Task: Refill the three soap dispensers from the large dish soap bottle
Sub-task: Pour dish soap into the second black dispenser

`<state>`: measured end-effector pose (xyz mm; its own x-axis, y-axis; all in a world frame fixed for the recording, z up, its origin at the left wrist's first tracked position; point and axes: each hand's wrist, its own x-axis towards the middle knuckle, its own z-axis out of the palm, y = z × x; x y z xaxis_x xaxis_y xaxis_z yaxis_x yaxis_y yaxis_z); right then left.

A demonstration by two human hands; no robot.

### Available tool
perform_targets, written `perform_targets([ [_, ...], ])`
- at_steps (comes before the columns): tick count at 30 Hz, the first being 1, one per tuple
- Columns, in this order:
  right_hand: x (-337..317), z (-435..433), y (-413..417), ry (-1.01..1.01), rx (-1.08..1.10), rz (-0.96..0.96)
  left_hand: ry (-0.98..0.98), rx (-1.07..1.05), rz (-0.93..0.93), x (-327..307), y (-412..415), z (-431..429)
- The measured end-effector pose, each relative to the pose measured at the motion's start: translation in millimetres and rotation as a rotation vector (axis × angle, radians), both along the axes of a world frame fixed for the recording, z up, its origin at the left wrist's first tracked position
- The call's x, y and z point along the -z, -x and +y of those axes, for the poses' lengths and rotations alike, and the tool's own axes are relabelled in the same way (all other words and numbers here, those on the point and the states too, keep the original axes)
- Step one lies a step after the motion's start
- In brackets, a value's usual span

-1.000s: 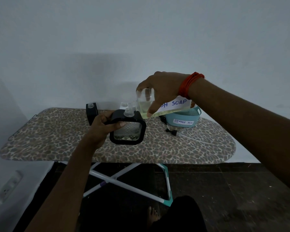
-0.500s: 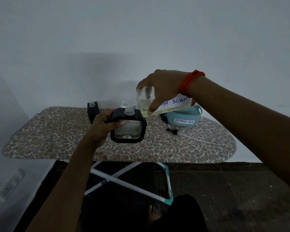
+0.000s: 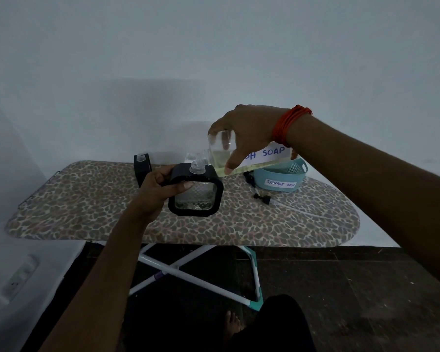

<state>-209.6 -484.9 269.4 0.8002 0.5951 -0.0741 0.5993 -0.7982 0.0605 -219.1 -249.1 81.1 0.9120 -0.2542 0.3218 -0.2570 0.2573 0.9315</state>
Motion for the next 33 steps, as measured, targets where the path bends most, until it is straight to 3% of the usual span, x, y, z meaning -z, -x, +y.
perform_targets([
  [33,-2.4,1.5,-3.8,0.01,-0.008,-0.002,-0.002,-0.003,-0.007,-2.9,0.5,0.0],
])
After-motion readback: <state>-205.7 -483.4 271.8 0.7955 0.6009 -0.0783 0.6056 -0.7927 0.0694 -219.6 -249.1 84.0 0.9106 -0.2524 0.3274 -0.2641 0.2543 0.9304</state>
